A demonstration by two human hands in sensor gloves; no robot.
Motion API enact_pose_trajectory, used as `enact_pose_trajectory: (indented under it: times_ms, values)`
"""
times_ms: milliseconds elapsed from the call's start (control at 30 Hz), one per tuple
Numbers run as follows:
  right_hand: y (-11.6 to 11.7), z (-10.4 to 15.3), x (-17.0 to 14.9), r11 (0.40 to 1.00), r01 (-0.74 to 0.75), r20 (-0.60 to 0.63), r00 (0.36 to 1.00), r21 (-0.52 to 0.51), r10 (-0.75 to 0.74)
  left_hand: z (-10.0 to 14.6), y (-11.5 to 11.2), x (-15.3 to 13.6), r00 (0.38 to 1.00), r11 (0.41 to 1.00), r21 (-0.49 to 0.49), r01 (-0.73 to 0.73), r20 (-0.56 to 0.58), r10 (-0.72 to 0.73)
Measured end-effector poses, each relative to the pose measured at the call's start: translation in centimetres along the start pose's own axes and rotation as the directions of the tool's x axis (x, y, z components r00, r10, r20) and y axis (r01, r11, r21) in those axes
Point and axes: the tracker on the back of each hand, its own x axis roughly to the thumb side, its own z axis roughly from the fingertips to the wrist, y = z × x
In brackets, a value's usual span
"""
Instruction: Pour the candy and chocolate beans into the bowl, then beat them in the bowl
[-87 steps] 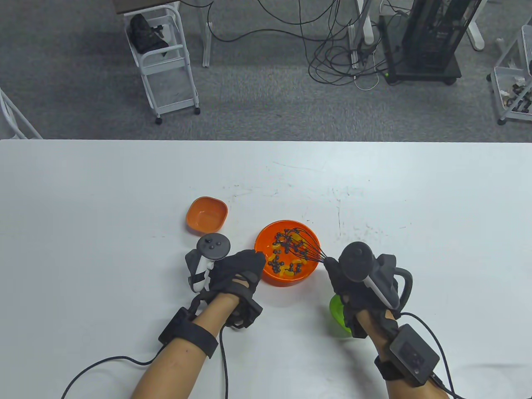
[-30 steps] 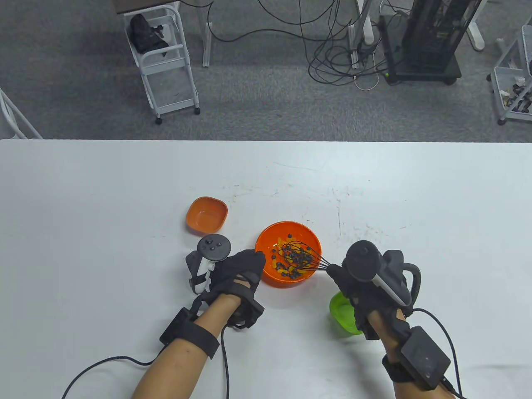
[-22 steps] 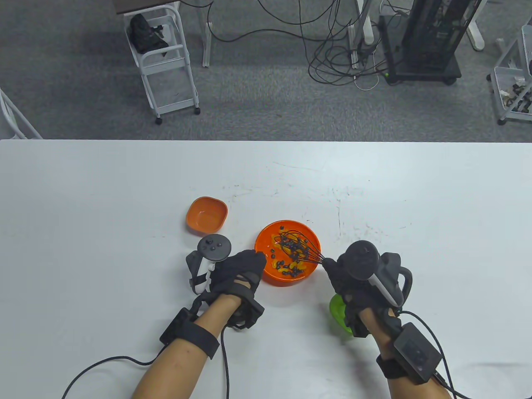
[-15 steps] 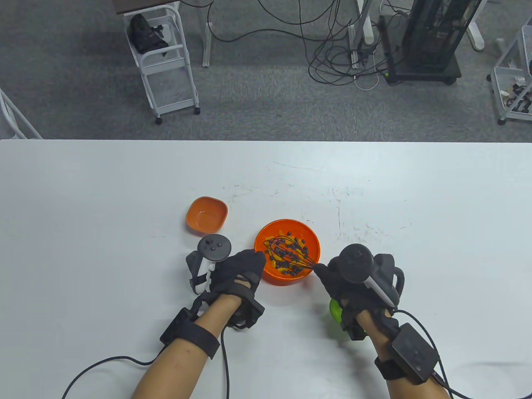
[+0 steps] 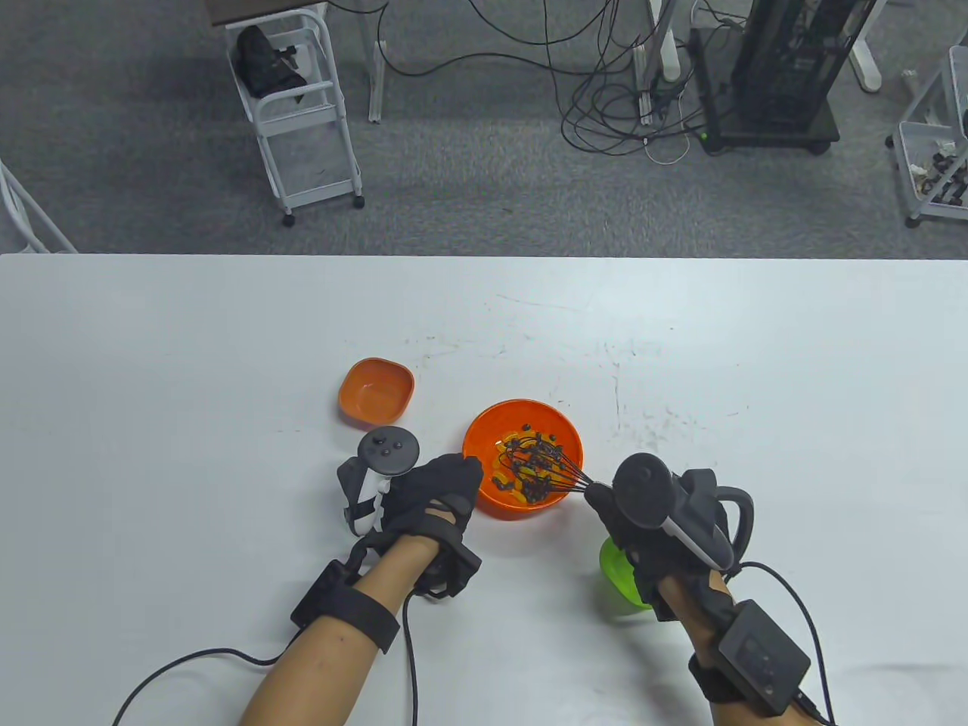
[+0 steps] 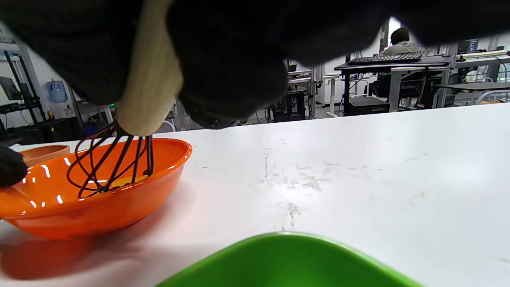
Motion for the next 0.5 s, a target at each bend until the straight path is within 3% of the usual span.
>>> enact_pose_trajectory:
  times_ms: [133, 500]
  values:
    - [0.1, 0.2, -1.3, 0.986, 0.165, -0.022, 0.986, -0.005, -0.165, 0.0, 0.0, 0.0, 1.0, 1.0, -0.004, -0.009, -0.003, 0.009]
    - [-1.4, 1.8, -3.9, 0.968, 0.249, -0.007, 0.968, -0.035, -0.25, 0.0, 0.0, 0.0, 1.0, 1.0, -0.008, -0.016, -0.003, 0.016]
